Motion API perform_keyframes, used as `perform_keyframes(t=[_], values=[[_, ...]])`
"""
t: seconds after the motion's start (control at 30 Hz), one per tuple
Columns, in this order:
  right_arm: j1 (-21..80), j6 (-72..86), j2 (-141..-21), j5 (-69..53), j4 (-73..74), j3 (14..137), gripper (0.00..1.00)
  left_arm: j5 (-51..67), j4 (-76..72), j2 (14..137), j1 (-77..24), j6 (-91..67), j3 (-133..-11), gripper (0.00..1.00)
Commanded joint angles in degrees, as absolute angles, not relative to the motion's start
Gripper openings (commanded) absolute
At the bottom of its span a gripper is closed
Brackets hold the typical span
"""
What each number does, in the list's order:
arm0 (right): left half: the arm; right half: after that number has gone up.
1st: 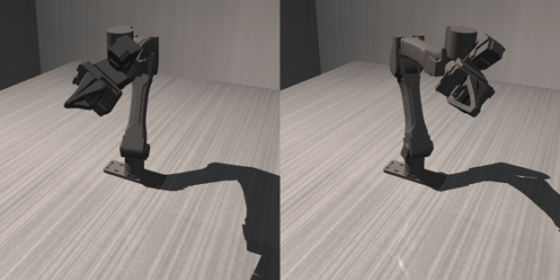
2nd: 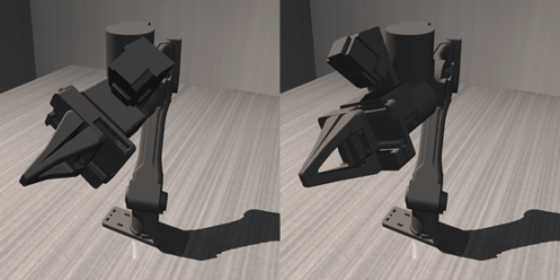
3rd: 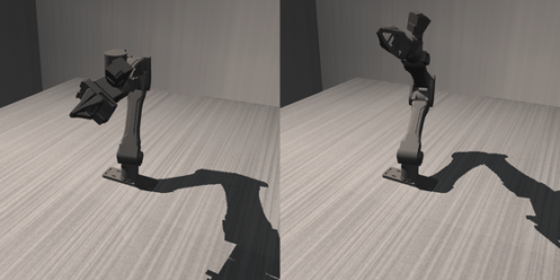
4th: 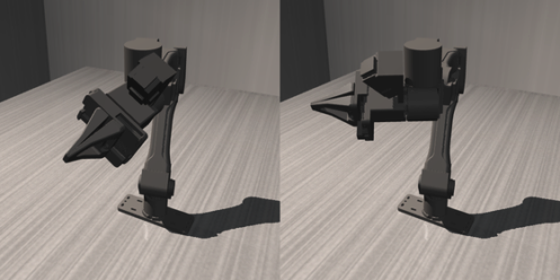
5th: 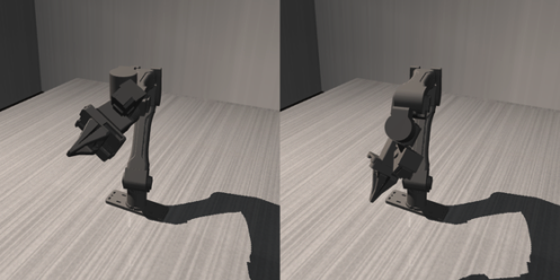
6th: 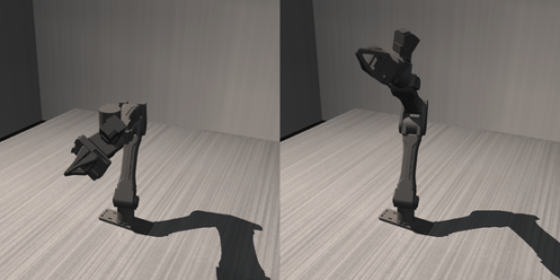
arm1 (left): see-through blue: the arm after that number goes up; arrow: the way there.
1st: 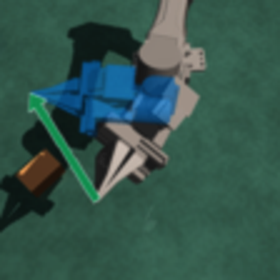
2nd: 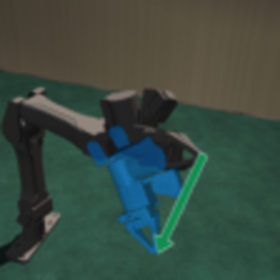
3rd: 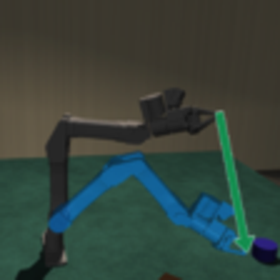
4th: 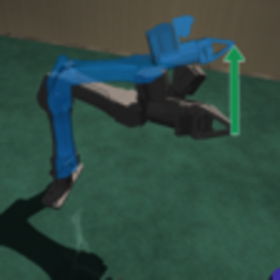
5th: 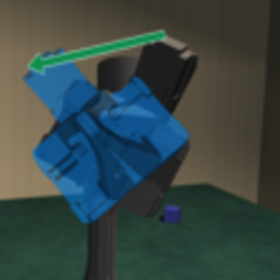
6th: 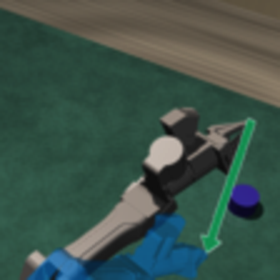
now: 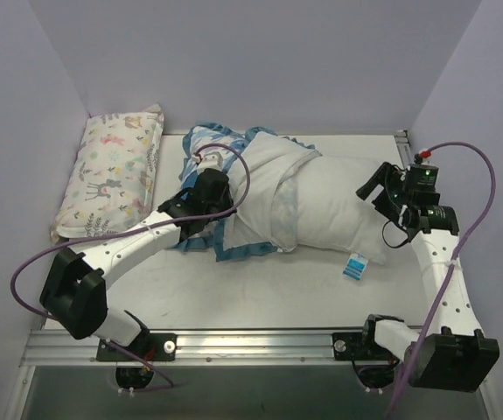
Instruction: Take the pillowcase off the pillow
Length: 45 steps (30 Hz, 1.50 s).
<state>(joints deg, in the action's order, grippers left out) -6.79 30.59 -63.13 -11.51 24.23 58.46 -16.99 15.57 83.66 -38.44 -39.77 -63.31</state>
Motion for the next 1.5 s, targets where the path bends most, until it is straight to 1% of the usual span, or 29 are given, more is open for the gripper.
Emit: perform_keyframes(t=[0.0, 0.1, 0.13, 0.27, 0.33, 0.47, 0.53, 0.6, 0.63, 0.67, 0.7, 0.73, 0.77, 0.8, 0.83, 0.93, 0.97, 1.03, 1.07, 1.13, 1.17, 1.33, 1.47], values=[[-1.2, 27.1, -58.5, -2.5, 25.2, 64.4, 0.89, -17.6, 11.9, 85.0, -40.2, -39.2, -64.7, 0.00], [6.3, 24.4, -59.4, -1.9, 27.3, 66.4, 0.95, -16.5, 11.1, 85.0, -40.4, -39.6, -64.9, 0.00], [11.7, 23.5, -59.8, -0.6, 27.9, 66.4, 0.95, -16.3, 11.0, 85.1, -40.5, -39.6, -65.5, 0.00], [22.2, 21.9, -64.9, 7.5, 27.2, 64.6, 1.00, -15.4, 11.4, 85.2, -41.3, -39.1, -67.3, 0.00], [23.5, 21.9, -67.7, 8.0, 25.2, 63.0, 1.00, -14.9, 12.0, 85.1, -41.7, -38.8, -68.1, 0.00], [23.8, 22.7, -79.1, 10.7, 22.8, 61.5, 1.00, -14.2, 12.3, 83.2, -42.4, -38.9, -69.1, 0.00], [22.4, 23.6, -81.7, 9.1, 21.2, 60.6, 0.96, -14.7, 12.8, 82.5, -43.0, -38.6, -69.9, 0.00], [21.4, 24.5, -83.1, 7.1, 19.4, 58.7, 0.86, -14.2, 12.7, 81.9, -43.2, -38.1, -70.9, 0.00], [20.9, 24.9, -83.1, 6.0, 18.1, 58.3, 0.79, -14.0, 12.6, 81.8, -43.5, -38.1, -71.4, 0.00], [20.4, 25.0, -83.2, 4.9, 17.6, 57.9, 0.57, -12.4, 11.6, 82.3, -44.0, -37.4, -71.8, 0.00], [19.4, 25.1, -83.3, 4.1, 17.2, 58.0, 0.39, -11.7, 11.0, 82.8, -44.5, -36.7, -72.9, 0.06], [18.6, 25.3, -83.4, 2.8, 17.0, 58.2, 0.18, -11.2, 10.9, 83.2, -45.1, -36.1, -73.6, 0.11], [17.9, 25.3, -83.2, 1.9, 17.0, 58.4, 0.00, -11.2, 11.8, 84.2, -46.2, -34.8, -74.4, 0.18], [17.1, 25.4, -83.0, 0.9, 16.9, 58.3, 0.00, -11.7, 12.6, 84.6, -46.6, -34.4, -75.8, 0.42], [14.6, 26.1, -82.2, -2.1, 16.6, 58.0, 0.00, -13.0, 13.7, 84.7, -47.0, -34.1, -76.1, 0.55], [10.2, 27.0, -80.3, -7.6, 15.1, 56.6, 0.00, -20.8, 18.7, 82.6, -47.0, -34.9, -75.2, 0.79], [9.8, 26.9, -80.0, -8.6, 15.1, 56.6, 0.00, -26.1, 21.9, 80.9, -46.9, -35.6, -74.9, 0.82], [9.4, 26.9, -79.5, -9.4, 15.3, 56.8, 0.00, -31.6, 25.5, 78.7, -46.5, -37.6, -73.7, 0.84], [8.7, 27.6, -79.6, -11.1, 15.2, 56.8, 0.00, -35.9, 26.9, 75.7, -46.1, -40.5, -70.9, 0.86], [8.4, 28.1, -80.1, -12.0, 14.9, 57.2, 0.00, -38.4, 28.5, 72.3, -45.1, -43.8, -66.8, 0.86], [8.4, 28.4, -80.2, -12.9, 14.7, 57.3, 0.00, -39.2, 28.9, 68.9, -44.7, -46.5, -62.3, 0.86], [8.5, 29.6, -81.1, -14.1, 13.7, 57.9, 0.00, -38.7, 31.8, 63.2, -42.0, -50.8, -52.2, 0.86], [8.8, 29.8, -80.8, -14.4, 13.5, 58.0, 0.00, -33.0, 28.9, 61.0, -39.5, -53.6, -43.1, 0.88]])
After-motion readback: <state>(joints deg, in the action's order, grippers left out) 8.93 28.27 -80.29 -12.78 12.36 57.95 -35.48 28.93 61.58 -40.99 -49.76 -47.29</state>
